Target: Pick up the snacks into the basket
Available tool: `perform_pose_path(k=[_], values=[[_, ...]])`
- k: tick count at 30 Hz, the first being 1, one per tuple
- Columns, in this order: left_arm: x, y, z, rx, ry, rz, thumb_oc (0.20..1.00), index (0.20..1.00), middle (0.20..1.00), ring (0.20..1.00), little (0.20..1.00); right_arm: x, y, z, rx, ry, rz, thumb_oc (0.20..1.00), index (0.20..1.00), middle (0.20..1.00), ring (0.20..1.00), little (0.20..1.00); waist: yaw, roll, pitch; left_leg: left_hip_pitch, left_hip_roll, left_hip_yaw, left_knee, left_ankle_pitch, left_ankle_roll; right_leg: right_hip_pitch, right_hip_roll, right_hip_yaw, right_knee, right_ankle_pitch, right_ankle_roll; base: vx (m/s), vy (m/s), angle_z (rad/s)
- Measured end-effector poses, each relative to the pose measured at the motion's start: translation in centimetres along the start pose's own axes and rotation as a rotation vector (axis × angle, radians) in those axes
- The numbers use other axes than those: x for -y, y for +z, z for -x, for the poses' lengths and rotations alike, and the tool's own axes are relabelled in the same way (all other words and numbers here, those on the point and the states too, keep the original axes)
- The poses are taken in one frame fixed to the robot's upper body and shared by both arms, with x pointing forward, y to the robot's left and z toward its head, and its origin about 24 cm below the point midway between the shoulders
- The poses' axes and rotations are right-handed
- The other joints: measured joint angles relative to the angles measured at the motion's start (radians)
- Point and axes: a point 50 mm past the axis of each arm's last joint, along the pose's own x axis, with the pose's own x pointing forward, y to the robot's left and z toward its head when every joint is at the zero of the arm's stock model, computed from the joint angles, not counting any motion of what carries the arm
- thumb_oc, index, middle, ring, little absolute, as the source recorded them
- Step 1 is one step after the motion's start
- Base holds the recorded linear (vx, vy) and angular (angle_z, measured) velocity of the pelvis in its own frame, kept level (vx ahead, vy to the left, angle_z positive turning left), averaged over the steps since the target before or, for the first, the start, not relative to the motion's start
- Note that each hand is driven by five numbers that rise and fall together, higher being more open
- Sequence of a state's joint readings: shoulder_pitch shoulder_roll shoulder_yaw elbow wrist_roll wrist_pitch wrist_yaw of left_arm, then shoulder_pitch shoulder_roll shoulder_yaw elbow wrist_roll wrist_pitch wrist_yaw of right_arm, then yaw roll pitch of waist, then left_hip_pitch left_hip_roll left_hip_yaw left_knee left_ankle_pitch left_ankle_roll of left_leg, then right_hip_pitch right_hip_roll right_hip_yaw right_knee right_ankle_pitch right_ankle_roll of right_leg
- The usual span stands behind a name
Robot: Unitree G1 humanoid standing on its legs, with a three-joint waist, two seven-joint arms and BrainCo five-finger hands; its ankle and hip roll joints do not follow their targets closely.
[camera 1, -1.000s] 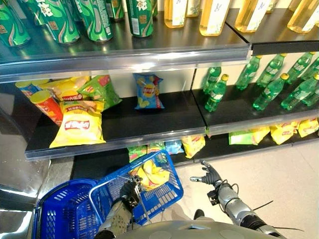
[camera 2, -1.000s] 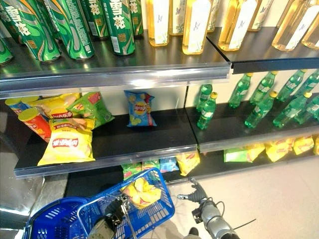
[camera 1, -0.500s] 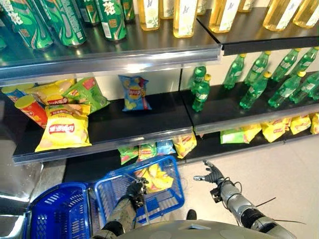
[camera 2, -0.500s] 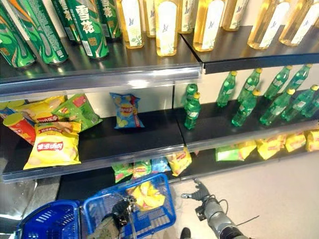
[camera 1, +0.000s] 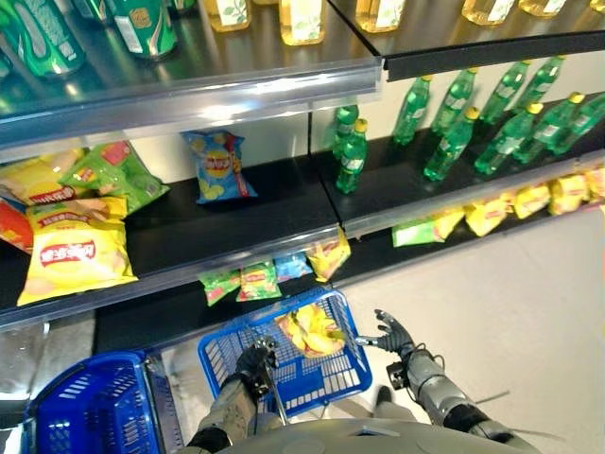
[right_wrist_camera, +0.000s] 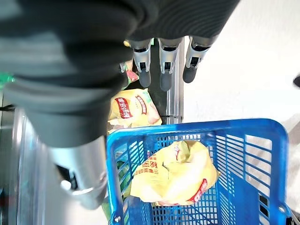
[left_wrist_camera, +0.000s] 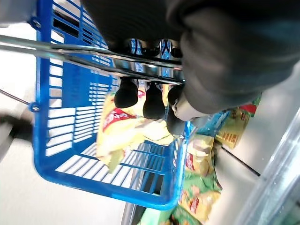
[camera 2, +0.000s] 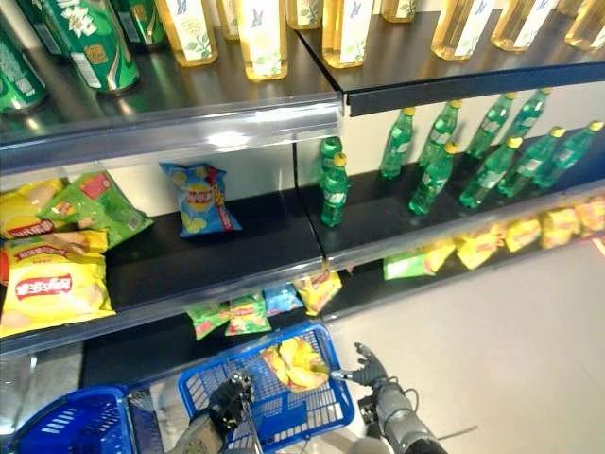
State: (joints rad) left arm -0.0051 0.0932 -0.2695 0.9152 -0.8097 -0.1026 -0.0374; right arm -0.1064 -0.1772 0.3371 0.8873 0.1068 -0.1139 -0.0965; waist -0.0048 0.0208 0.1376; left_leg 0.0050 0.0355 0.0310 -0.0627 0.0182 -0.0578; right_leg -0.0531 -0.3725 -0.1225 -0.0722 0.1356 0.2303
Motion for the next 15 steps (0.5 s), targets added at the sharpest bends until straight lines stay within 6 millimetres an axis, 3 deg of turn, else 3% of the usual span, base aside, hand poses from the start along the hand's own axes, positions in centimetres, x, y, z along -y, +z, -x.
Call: perform_pose_path(k=[1, 2, 3, 4, 5, 6, 7, 8, 10, 11, 12, 13, 14, 15], values=[[-0.2, 0.4, 0.0, 0.015, 0.007, 0.007, 0.200, 0.200, 0.200, 0.200, 0.200, -0.1, 0.2, -0.1, 0.007, 0.000, -0.007, 1.000, 1.000, 1.000, 1.000, 1.000, -0.004, -0.014, 0.006, 0.001, 0.001, -0.019, 0.001, 0.008, -0.045, 0.038, -0.020, 0.001, -0.017, 0.061, -0.019, 0.18, -0.486, 0.38], [-0.5, 0.7, 0.0, 0.023, 0.014, 0.009, 0.200, 0.200, 0.200, 0.200, 0.200, -0.1, -0.1, 0.1, -0.003, 0.000, -0.010, 1.000, 1.000, 1.000, 1.000, 1.000, -0.006, -0.026, 0.006, 0.006, 0.009, -0.034, -0.001, 0.011, -0.069, 0.054, -0.023, 0.003, -0.007, 0.021, 0.022, 0.19, -0.484, 0.38], [-0.1, 1.0, -0.1, 0.033, 0.013, 0.017, 0.200, 0.200, 0.200, 0.200, 0.200, 0.7, -0.4, 0.0, -0.020, -0.016, 0.005, 1.000, 1.000, 1.000, 1.000, 1.000, -0.001, -0.004, 0.011, 0.006, 0.060, -0.036, -0.001, 0.012, -0.104, 0.059, 0.027, 0.007, 0.000, -0.059, 0.029, 0.20, -0.518, 0.25], [0.3, 0.8, -0.2, 0.029, 0.013, 0.025, 0.200, 0.200, 0.200, 0.200, 0.200, 1.5, -0.3, 0.0, -0.020, -0.033, 0.021, 1.000, 1.000, 1.000, 1.000, 1.000, 0.000, 0.025, 0.019, -0.003, 0.101, -0.043, 0.003, 0.019, -0.117, 0.058, 0.075, 0.006, 0.015, -0.070, 0.012, 0.19, -0.589, 0.26], [0.8, 0.4, -0.2, 0.022, 0.003, 0.034, 0.200, 0.200, 0.200, 0.200, 0.200, 2.6, -0.5, 0.1, -0.024, -0.057, 0.034, 1.000, 1.000, 1.000, 1.000, 1.000, -0.008, 0.047, 0.022, -0.005, 0.144, -0.036, 0.013, 0.045, -0.110, 0.071, 0.120, 0.003, 0.034, -0.107, -0.014, 0.17, -0.682, 0.41], [1.3, 0.4, -0.3, 0.025, -0.008, 0.037, 0.200, 0.200, 0.200, 0.200, 0.200, 3.2, -0.9, 0.3, -0.038, -0.068, 0.043, 1.000, 1.000, 1.000, 1.000, 1.000, -0.008, 0.042, 0.026, -0.007, 0.160, -0.034, 0.019, 0.061, -0.092, 0.080, 0.131, -0.001, 0.039, -0.112, -0.025, 0.09, -0.641, 0.68], [1.4, 0.1, -0.2, 0.029, -0.007, 0.042, 0.200, 0.200, 0.200, 0.200, 0.200, 4.5, -1.9, 0.6, -0.078, -0.101, 0.059, 1.000, 1.000, 1.000, 1.000, 1.000, -0.007, 0.035, 0.027, -0.044, 0.191, -0.037, 0.092, 0.108, -0.118, 0.102, 0.178, -0.047, 0.075, -0.155, -0.057, 0.01, -0.537, 0.64], [1.5, 0.5, -0.3, 0.045, -0.014, 0.034, 0.200, 0.200, 0.200, 0.200, 0.200, 4.6, -2.4, 0.9, -0.092, -0.102, 0.057, 1.000, 1.000, 1.000, 1.000, 1.000, -0.005, 0.025, 0.026, -0.065, 0.209, -0.040, 0.119, 0.133, -0.120, 0.101, 0.200, -0.059, 0.087, -0.173, -0.078, -0.02, -0.298, 1.06], [0.9, 2.7, -0.6, 0.104, -0.010, 0.000, 0.200, 0.200, 0.200, 0.200, 0.200, 4.3, -3.1, 1.2, -0.111, -0.099, 0.055, 1.000, 1.000, 1.000, 1.000, 1.000, -0.024, -0.011, 0.010, -0.151, 0.254, -0.034, 0.126, 0.261, -0.110, 0.091, 0.251, -0.083, 0.091, -0.207, -0.146, -0.03, -0.367, 0.85], [0.6, 2.9, -0.6, 0.103, -0.005, -0.006, 0.200, 0.200, 0.200, 0.200, 0.200, 4.2, -3.0, 1.1, -0.108, -0.092, 0.060, 1.000, 1.000, 1.000, 1.000, 1.000, -0.006, -0.028, 0.002, -0.132, 0.249, -0.030, 0.098, 0.257, -0.102, 0.082, 0.254, -0.095, 0.098, -0.199, -0.161, -0.05, -0.684, 0.41], [0.5, 2.5, -0.7, 0.077, 0.009, -0.006, 0.200, 0.200, 0.200, 0.200, 0.200, 4.3, -2.9, 1.0, -0.099, -0.093, 0.068, 1.000, 1.000, 1.000, 1.000, 1.000, -0.020, -0.027, -0.003, -0.162, 0.248, 0.125, 0.141, 0.328, -0.034, 0.087, 0.280, -0.156, 0.107, -0.197, -0.173, -0.04, -0.557, 0.59], [0.6, 2.5, -0.8, 0.067, 0.005, -0.022, 0.200, 0.200, 0.200, 0.200, 0.200, 4.2, -3.0, 1.1, -0.103, -0.088, 0.069, 1.000, 1.000, 1.000, 1.000, 1.000, -0.048, -0.027, -0.008, -0.196, 0.256, 0.210, 0.144, 0.373, -0.003, 0.090, 0.293, -0.180, 0.100, -0.199, -0.187, -0.03, -0.470, 1.19], [1.0, 2.8, -1.0, 0.070, -0.018, -0.042, 0.200, 0.200, 0.200, 0.200, 0.200, 3.3, -3.8, 1.2, -0.132, -0.063, 0.066, 1.000, 1.000, 1.000, 1.000, 1.000, -0.053, -0.046, -0.017, -0.214, 0.256, 0.267, 0.114, 0.445, -0.019, 0.090, 0.301, -0.203, 0.067, -0.202, -0.218, -0.01, -0.245, 0.84], [0.9, 3.2, -1.0, 0.079, -0.020, -0.049, 0.200, 0.200, 0.200, 0.200, 0.200, 3.1, -4.2, 1.3, -0.153, -0.058, 0.066, 1.000, 1.000, 1.000, 1.000, 1.000, -0.041, -0.064, -0.020, -0.209, 0.245, 0.241, 0.133, 0.373, -0.072, 0.080, 0.292, -0.205, 0.058, -0.189, -0.229, 0.01, -0.247, 0.22]])
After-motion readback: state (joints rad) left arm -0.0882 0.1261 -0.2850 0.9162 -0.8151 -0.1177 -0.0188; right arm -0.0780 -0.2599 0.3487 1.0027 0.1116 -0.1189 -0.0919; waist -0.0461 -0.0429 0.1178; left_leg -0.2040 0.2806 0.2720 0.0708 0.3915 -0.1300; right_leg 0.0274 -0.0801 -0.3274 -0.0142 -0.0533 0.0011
